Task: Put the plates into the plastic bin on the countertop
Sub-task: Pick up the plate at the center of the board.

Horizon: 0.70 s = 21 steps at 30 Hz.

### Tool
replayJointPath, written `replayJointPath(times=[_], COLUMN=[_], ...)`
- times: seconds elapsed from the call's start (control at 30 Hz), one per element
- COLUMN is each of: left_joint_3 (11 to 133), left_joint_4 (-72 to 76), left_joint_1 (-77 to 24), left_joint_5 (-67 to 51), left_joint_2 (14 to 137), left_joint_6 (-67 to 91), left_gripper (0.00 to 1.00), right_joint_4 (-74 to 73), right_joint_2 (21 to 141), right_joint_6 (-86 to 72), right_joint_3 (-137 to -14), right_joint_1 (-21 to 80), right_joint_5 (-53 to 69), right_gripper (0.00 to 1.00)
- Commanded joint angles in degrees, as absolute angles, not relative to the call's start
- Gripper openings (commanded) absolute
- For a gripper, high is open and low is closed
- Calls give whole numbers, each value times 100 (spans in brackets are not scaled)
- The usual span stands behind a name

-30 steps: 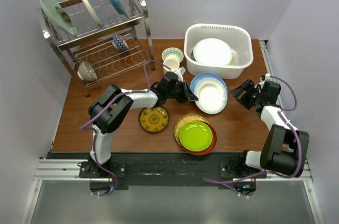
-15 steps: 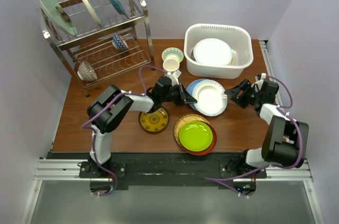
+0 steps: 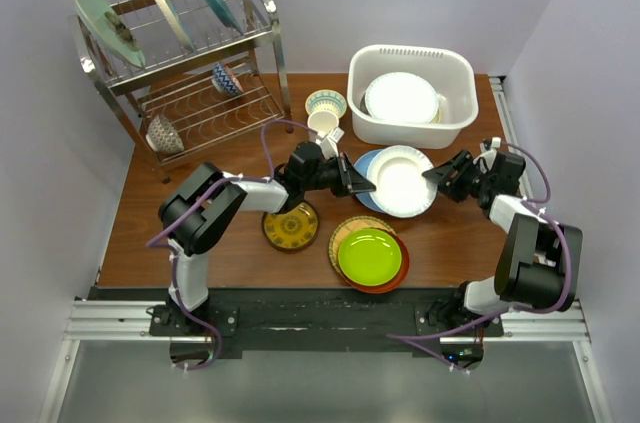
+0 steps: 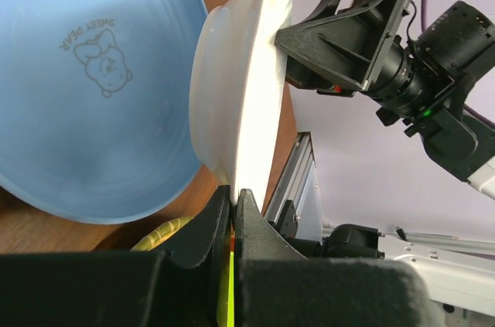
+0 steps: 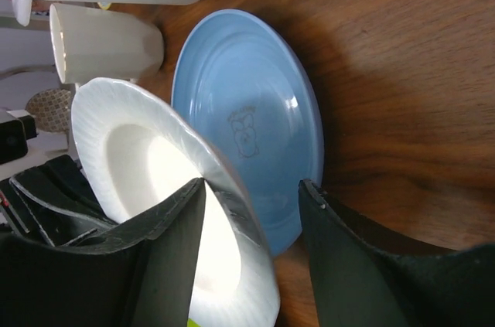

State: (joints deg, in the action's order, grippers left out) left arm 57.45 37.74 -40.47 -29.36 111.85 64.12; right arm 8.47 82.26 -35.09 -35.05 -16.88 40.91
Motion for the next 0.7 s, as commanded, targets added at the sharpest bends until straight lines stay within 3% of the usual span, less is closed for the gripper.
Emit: replayJointPath(times=[0.0,0.03,0.17,0.3,0.4,0.43,0.53,0.67], left_joint_3=[5818,5818,5836,5845,5862,5871,5924,5994], left_joint_4=[4869,4869,4896,4843,4580,4475,3948,2922], left_joint_1=[-4025,-4025,-4025,-4017,-4008,-4008,-4008,-4008], left_joint_5=[-3217,-3234,-3270,-3340,-3288,-3261,-3095,-2638], left_joint_2=[10872,10898,10960,10978,10881,10855,10715,10451], left_joint_6=[6592,6600,6609,6513,6277,6206,5872,5362], left_gripper=[0,0,0,1,23,39,60,67], right_joint_4=[1449,1589,1828,1854,1863,1863,1977,2109], right_joint_2=[8262,8244,8227,8156,8095,8060,7990,7910], right_joint_6=[-3735,-3796,-3876,-3902,-3946,-3955,-4060,-4227], right_joint_3=[-3358,-3349,-3278,-3243,-3234,-3226,-3182,-3146], right_joint_1=[-1696,-1705,-1696,-1696,-1696,-1696,-1696,-1696], right_joint_5=[4526,4613,4755,4737,4720,4720,4737,4808], right_gripper=[47,42,0,0,0,0,0,0])
